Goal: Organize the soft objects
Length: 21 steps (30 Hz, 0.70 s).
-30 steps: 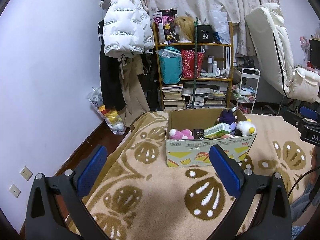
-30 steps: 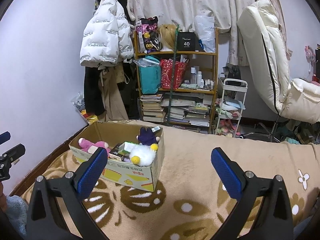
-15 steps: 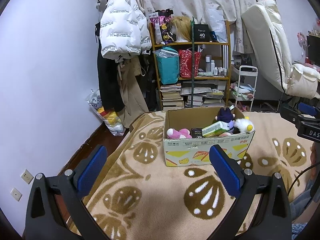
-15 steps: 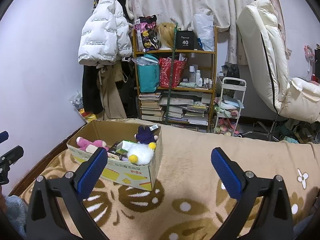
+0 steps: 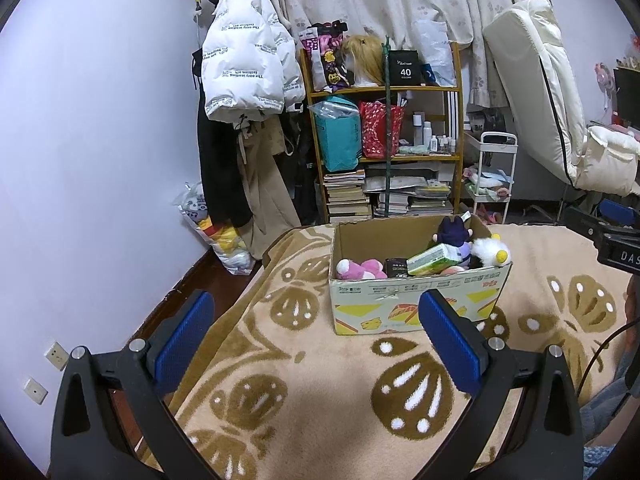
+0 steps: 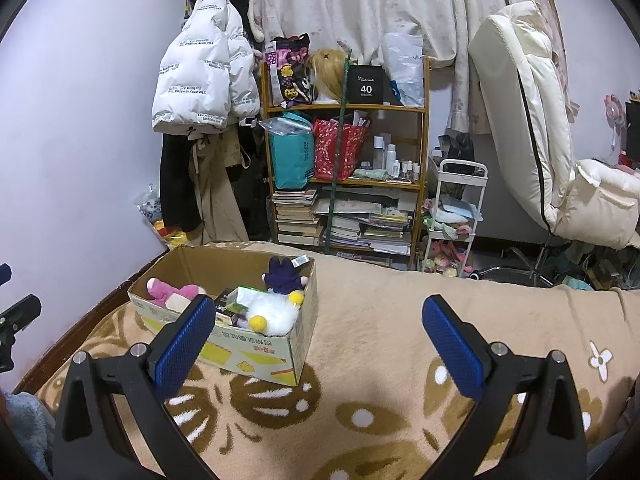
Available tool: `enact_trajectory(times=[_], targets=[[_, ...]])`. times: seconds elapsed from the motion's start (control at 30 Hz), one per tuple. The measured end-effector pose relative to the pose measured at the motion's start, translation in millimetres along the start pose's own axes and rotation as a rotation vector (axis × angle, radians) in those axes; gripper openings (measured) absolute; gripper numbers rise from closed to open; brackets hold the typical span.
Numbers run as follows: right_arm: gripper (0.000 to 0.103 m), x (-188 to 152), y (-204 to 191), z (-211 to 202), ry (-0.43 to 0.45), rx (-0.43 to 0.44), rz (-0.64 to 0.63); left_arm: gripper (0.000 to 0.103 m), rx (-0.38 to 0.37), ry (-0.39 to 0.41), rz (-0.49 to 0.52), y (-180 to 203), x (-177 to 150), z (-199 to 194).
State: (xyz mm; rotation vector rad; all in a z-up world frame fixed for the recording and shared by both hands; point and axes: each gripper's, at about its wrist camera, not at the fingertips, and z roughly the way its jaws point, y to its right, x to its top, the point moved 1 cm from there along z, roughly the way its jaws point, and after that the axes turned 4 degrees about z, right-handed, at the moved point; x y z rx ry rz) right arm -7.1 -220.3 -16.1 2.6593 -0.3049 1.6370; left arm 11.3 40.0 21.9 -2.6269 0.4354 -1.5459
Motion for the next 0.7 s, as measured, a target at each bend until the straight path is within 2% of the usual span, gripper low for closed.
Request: enact_trajectory(times=[0.7], targets=[[0.103,-1.3,3.2,0.2,-0.005,0.001,-0.005,0.101,-0.009,-0.009,0.009,0.4,0.7,0.9]])
